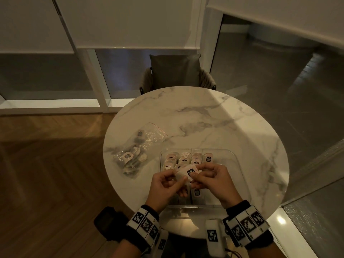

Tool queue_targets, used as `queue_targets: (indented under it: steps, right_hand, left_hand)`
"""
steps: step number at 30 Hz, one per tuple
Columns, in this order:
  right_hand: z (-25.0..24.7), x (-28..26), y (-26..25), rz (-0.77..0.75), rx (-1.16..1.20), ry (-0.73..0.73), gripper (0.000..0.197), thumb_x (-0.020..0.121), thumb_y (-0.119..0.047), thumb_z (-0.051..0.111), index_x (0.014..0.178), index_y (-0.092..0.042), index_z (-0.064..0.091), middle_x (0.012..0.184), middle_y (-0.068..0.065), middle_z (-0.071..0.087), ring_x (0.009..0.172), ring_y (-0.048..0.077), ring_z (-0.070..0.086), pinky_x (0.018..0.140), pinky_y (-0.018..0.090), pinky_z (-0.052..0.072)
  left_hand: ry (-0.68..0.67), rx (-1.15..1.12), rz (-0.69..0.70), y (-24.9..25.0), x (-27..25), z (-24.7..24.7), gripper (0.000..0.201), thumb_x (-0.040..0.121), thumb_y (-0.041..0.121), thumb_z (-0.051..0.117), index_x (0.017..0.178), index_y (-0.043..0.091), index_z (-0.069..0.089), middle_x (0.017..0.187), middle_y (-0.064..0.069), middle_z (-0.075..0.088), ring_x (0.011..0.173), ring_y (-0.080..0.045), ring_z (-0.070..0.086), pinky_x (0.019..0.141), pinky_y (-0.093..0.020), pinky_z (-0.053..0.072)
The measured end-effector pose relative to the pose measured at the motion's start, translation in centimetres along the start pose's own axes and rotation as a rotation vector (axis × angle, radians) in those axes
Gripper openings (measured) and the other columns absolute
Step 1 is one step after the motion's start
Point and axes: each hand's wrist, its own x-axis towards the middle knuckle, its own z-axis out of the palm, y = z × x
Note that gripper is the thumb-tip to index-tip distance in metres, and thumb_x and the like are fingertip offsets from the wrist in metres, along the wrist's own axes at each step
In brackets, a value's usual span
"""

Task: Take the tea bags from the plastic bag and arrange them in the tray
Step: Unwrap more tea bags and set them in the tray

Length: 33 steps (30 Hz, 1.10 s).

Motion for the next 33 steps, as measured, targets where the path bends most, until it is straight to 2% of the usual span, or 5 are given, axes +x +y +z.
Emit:
queue_targets:
  steps: [10, 18, 22, 29, 33]
  right_hand:
    - [-0.4, -0.3, -0.1, -0.016, -0.127, -0.029, 0.013, 0.086, -0.009, 0.071, 0.097, -0.001, 0.072, 0.077, 0.019, 0.074, 0.069, 0.036, 0.072, 0.06, 0.031, 0.059]
    - [-2.3, 0.7, -1.3, -0.155, -0.292, -0.056, 0.011, 0.081, -0.008, 0.077, 0.09, -0.002, 0.073, 0.076, 0.013, 0.073, 0.062, 0.026, 0.071, 0.058, 0.025, 0.056]
    - [-4.8, 2.9, -4.5, -0.191, -0.576, -0.141, 0.01, 0.079, -0.005, 0.078, 0.087, -0.005, 0.073, 0.072, 0.012, 0.074, 0.061, 0.02, 0.071, 0.059, 0.023, 0.057]
    - [-5.8, 8.5, -5.4, -0.035, -1.283, -0.388, 0.01, 0.08, -0.014, 0.078, 0.075, -0.013, 0.069, 0.062, 0.0, 0.072, 0.06, 0.011, 0.071, 0.071, 0.027, 0.06]
    - [-4.6, 10.3, -5.0, 0.07, -1.444, -0.409, 0.009, 0.078, -0.01, 0.079, 0.076, -0.01, 0.07, 0.064, -0.004, 0.067, 0.063, 0.015, 0.073, 0.068, 0.03, 0.062]
  left_hand:
    - [-0.06, -0.019, -0.007, -0.1, -0.1, -0.3, 0.035, 0.094, 0.022, 0.061, 0.09, -0.013, 0.063, 0.065, -0.022, 0.066, 0.045, -0.028, 0.062, 0.04, -0.025, 0.049]
    - [-0.076, -0.016, -0.025, 0.6, -0.4, 0.1, 0.035, 0.094, 0.022, 0.053, 0.097, -0.012, 0.063, 0.069, -0.018, 0.068, 0.045, -0.027, 0.062, 0.04, -0.025, 0.051]
    - [-0.113, 0.004, -0.052, 1.1, -0.5, 0.4, 0.034, 0.09, 0.03, 0.055, 0.107, 0.002, 0.066, 0.075, -0.013, 0.069, 0.05, -0.027, 0.064, 0.041, -0.026, 0.053]
    - [-0.059, -0.014, -0.055, 0.7, -0.4, 0.3, 0.035, 0.093, 0.03, 0.052, 0.101, -0.001, 0.066, 0.073, -0.012, 0.067, 0.048, -0.025, 0.062, 0.041, -0.027, 0.053]
    - [-0.076, -0.005, -0.074, 0.7, -0.4, 0.2, 0.035, 0.093, 0.029, 0.052, 0.099, -0.002, 0.066, 0.074, -0.016, 0.067, 0.047, -0.024, 0.063, 0.041, -0.026, 0.052]
